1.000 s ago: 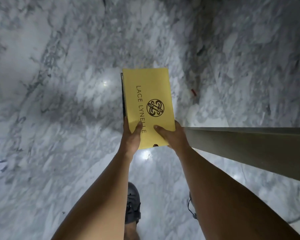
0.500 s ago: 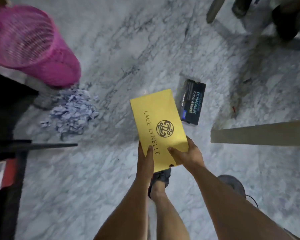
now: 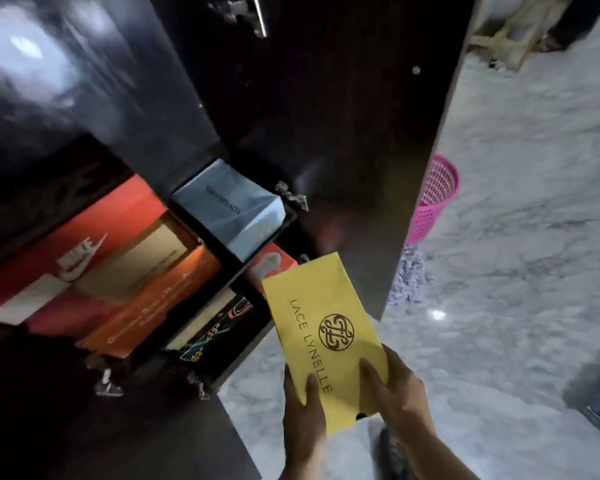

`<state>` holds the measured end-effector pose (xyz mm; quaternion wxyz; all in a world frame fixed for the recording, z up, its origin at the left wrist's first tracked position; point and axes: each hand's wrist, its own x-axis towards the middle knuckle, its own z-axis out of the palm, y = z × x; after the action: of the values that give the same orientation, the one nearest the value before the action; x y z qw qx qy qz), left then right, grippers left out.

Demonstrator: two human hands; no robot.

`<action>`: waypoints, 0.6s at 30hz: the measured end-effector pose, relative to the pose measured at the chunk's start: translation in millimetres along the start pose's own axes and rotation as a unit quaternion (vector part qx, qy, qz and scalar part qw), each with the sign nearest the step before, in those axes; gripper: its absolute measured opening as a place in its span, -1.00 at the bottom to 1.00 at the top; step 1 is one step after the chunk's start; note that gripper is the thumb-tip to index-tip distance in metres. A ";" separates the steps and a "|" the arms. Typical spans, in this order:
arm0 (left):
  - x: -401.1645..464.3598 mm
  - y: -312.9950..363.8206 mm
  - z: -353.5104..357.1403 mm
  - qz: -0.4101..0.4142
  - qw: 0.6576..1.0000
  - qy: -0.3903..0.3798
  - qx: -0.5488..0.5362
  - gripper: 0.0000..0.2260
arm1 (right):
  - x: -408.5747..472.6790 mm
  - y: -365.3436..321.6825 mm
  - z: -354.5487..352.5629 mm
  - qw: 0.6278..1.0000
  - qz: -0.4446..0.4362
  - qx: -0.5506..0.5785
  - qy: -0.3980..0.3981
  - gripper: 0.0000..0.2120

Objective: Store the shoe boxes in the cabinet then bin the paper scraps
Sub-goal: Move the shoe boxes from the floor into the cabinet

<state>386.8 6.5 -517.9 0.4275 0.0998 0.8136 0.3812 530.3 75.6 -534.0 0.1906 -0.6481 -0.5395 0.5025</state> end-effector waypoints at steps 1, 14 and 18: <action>3.5 18.2 -15.1 0.013 1.000 0.000 -0.006 -0.48 | 4.4 -24.4 6.8 1.000 -0.017 -0.007 -0.001 -0.57; 167.0 214.9 -85.9 0.118 0.980 0.066 -0.145 -0.45 | 160.1 -267.7 77.0 0.983 -0.181 -0.001 0.029 -0.66; 226.9 231.1 -86.7 0.188 0.966 0.095 -0.151 -0.47 | 211.9 -293.2 117.6 0.977 -0.213 0.014 -0.005 -0.58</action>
<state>142.7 230.3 -465.6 0.2794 0.1487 0.7501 0.5806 262.1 330.8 -446.8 0.2997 -0.5129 -0.6589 0.4614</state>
